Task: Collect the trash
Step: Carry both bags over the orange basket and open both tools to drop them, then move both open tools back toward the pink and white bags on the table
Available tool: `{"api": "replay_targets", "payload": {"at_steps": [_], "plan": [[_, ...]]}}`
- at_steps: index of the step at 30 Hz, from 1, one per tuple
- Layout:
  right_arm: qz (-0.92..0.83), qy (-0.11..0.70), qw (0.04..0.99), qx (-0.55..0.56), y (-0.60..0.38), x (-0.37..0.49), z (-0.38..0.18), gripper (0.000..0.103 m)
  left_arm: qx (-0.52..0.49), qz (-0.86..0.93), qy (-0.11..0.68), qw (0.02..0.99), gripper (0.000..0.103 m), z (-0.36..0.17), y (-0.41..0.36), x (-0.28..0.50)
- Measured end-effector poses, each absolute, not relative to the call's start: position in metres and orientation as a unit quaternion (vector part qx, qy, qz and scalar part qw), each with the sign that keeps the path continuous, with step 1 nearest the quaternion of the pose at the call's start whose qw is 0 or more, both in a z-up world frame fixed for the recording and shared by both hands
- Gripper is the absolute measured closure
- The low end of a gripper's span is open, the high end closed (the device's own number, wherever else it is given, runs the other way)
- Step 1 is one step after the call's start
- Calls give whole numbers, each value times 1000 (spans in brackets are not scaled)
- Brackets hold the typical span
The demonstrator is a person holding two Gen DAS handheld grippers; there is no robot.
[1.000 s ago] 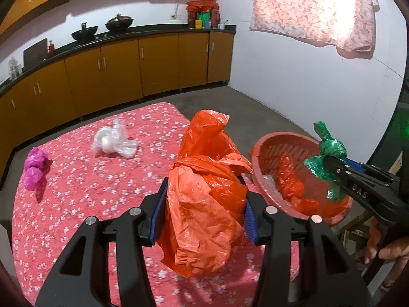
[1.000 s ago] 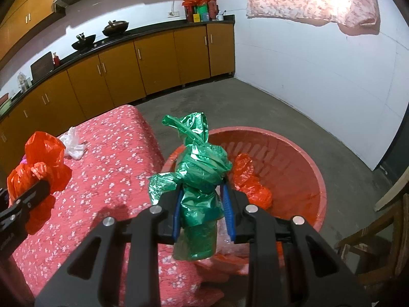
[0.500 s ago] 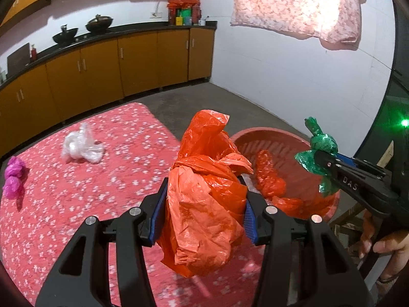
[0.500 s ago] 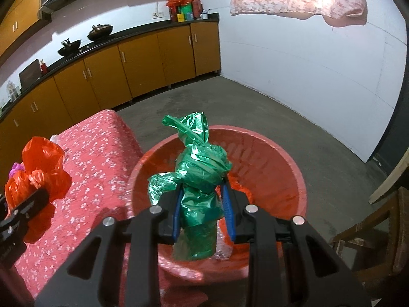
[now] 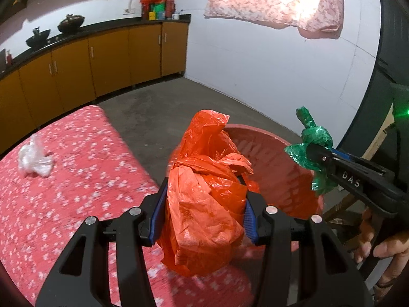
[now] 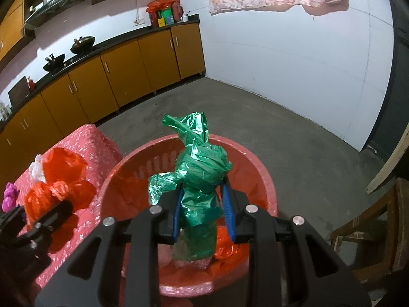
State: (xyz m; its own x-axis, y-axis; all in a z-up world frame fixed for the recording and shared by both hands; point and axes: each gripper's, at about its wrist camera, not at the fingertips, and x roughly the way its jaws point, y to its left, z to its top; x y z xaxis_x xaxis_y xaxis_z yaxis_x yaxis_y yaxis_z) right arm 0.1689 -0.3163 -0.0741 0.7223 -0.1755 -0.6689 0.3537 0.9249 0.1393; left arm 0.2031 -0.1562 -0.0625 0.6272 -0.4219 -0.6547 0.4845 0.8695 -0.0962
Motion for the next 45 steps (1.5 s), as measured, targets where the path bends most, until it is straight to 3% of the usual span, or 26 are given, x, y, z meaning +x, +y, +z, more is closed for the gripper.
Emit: {"api": "replay_targets", "payload": {"at_steps": [9, 13, 20, 23, 25, 27, 31, 41, 45], "plan": [[-135, 332, 921, 150, -330, 173, -78, 73, 49, -276, 367, 887, 49, -79, -183, 216], [-130, 331, 922, 154, -335, 174, -80, 62, 50, -279, 375, 883, 41, -87, -187, 218], [-125, 331, 921, 165, -334, 175, -80, 57, 45, -265, 378, 886, 36, -90, -174, 218], [-125, 327, 925, 145, -327, 174, -75, 44, 40, -246, 372, 894, 33, -87, -159, 218], [-123, 320, 930, 129, -317, 174, -70, 27, 34, -231, 369, 900, 32, -85, -145, 218], [-115, 310, 935, 125, -307, 173, -64, 17, 32, -211, 364, 907, 31, -84, -128, 216], [-95, 301, 941, 120, -288, 178, -58, 6, 29, -161, 353, 921, 27, -80, -80, 212], [-25, 309, 947, 88, -200, 212, -53, 4, 32, 30, 315, 948, 13, -66, 84, 218], [21, 321, 943, 83, -150, 238, -57, 4, 11, 111, 313, 943, 12, -63, 157, 230]]}}
